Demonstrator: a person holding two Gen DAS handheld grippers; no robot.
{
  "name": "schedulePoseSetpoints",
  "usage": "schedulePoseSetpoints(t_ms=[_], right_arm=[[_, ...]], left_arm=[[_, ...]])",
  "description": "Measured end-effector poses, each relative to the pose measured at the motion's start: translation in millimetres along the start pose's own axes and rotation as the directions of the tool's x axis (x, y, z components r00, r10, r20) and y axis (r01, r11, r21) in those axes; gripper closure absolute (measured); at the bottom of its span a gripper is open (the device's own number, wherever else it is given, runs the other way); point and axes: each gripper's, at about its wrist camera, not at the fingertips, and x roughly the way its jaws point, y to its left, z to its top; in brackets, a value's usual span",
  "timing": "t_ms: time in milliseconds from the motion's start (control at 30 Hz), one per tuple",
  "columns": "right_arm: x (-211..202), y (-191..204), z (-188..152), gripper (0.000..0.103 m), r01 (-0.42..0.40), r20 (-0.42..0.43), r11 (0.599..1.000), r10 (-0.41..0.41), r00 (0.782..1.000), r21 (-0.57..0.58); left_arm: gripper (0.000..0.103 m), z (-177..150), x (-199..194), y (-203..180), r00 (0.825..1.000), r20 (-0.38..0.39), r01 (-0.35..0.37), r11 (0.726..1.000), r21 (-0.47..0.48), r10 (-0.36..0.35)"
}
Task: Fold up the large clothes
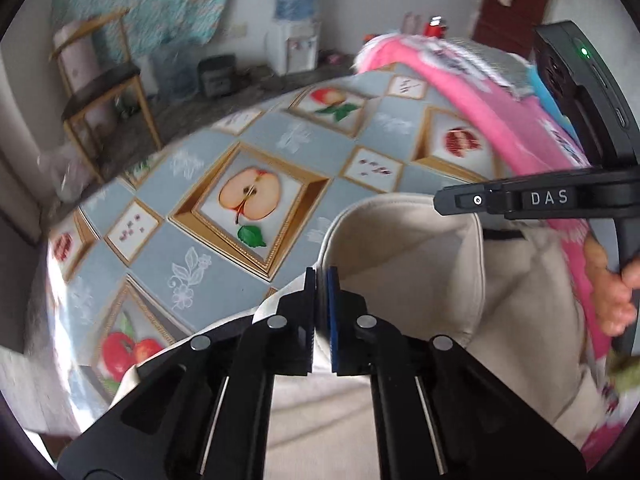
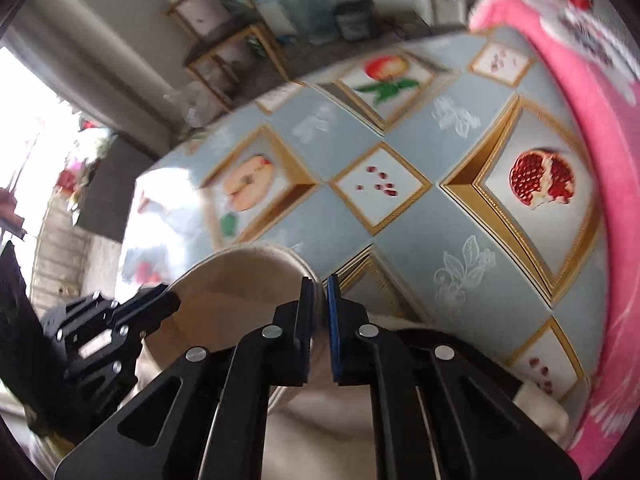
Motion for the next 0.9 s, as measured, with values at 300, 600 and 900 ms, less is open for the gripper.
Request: schedulePoseSetpoints(t_ms=[300, 600, 900], right_arm=[[-30.6, 27.9, -101.3, 0.094, 0.075, -0.050, 0.969, -0.089, 0.995, -0.233], [-82.4, 21.1, -99.0, 0.076, -0.090, -0.022, 0.987, 0.088, 0.996, -0.131], [30.5, 31.8, -97.2, 0.076, -0.110, -0.197, 0.994, 0.102, 0.975, -0.026]], left_arm=[[0.098, -72.1, -49.3, -29.1, 0.998, 0.033, 0.051, 0.985, 0.164, -0.057], [0.098, -113.7, -22.4, -27.0, 0.997, -0.047, 0.068, 0.983, 0.170, -0.061], [0.081, -118.5, -36.4, -15.6, 0.986, -0.081, 0.155, 0.983, 0.100, -0.147]])
